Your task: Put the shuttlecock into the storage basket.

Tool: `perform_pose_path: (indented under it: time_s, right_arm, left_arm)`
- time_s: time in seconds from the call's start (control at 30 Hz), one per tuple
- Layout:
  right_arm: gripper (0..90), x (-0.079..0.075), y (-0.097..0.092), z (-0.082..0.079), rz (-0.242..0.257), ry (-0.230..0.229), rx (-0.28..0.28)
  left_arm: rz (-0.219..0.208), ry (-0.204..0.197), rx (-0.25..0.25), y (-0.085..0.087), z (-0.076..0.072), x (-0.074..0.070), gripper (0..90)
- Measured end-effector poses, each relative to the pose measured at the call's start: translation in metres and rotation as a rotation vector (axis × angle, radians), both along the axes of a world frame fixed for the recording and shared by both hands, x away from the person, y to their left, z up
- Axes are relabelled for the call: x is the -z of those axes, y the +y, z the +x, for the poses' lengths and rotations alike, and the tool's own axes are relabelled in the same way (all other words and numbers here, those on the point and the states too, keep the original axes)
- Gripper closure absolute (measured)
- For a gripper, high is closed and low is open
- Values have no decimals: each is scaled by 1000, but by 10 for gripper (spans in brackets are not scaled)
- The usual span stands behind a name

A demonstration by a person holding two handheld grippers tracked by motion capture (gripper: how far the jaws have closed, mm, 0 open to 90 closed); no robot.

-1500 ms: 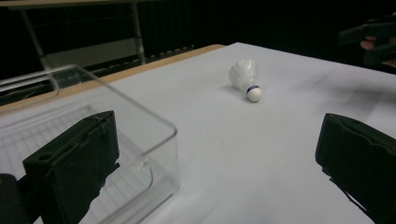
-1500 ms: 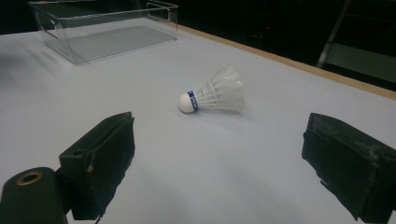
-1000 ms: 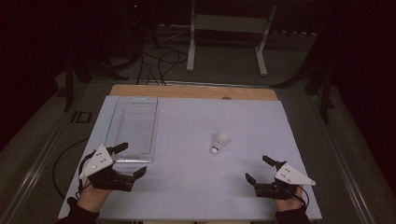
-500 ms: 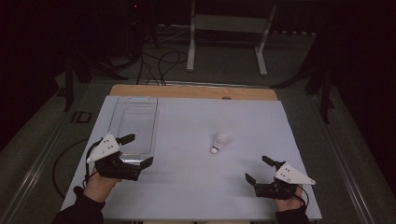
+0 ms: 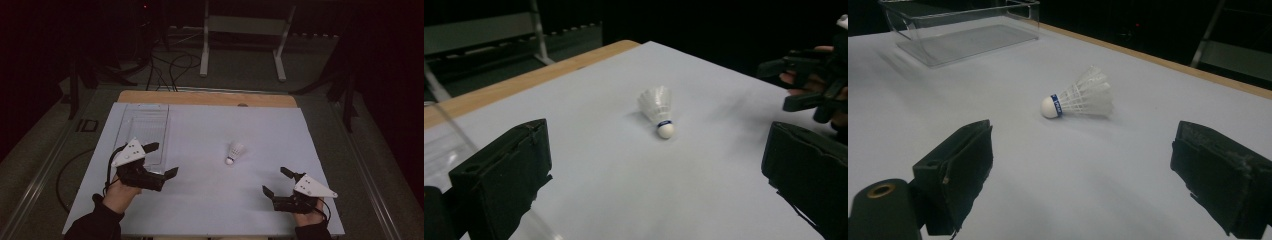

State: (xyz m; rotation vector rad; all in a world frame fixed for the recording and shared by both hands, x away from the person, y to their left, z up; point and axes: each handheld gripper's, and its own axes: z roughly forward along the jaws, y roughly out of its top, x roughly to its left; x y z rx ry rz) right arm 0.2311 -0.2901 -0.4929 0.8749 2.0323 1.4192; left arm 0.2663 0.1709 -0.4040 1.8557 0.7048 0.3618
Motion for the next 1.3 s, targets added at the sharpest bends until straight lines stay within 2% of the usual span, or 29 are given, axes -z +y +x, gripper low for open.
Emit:
perform_pose_path:
  time_s: [0.03,0.17,0.27,0.33,0.37,0.53,0.6,0.7,0.77,0.97,1.17,1.3]
  right_arm:
    - [97,0,0,0,1,1,1]
    - [97,0,1,0,-3,1,-2]
    - [97,0,1,0,-4,0,-4]
    - [97,0,1,0,-3,1,-4]
    - [97,0,1,0,-3,0,-4]
    - [97,0,1,0,-1,2,-3]
    - [97,0,1,0,-9,0,-4]
    - [97,0,1,0,-11,0,-3]
    - [97,0,1,0,-11,-1,-2]
    - [97,0,1,0,-7,-1,-2]
    - [97,0,1,0,-8,-1,-3]
    - [97,0,1,0,-8,-3,-2]
  left_arm:
    - [-1,-11,3,-5,0,-1,0]
    - [-13,-8,11,-15,2,-5,0]
    - [-16,9,11,-22,5,-7,0]
    - [8,10,-4,-29,7,-7,0]
    - [26,9,1,-33,8,-7,0]
    - [53,18,21,-50,12,-6,0]
    - [87,24,32,-58,15,-3,0]
    - [97,71,54,-67,21,4,0]
    - [121,81,51,-74,25,7,0]
    - [126,104,37,-89,31,9,0]
    - [168,120,20,-103,37,13,0]
    - [160,140,28,-111,39,16,0]
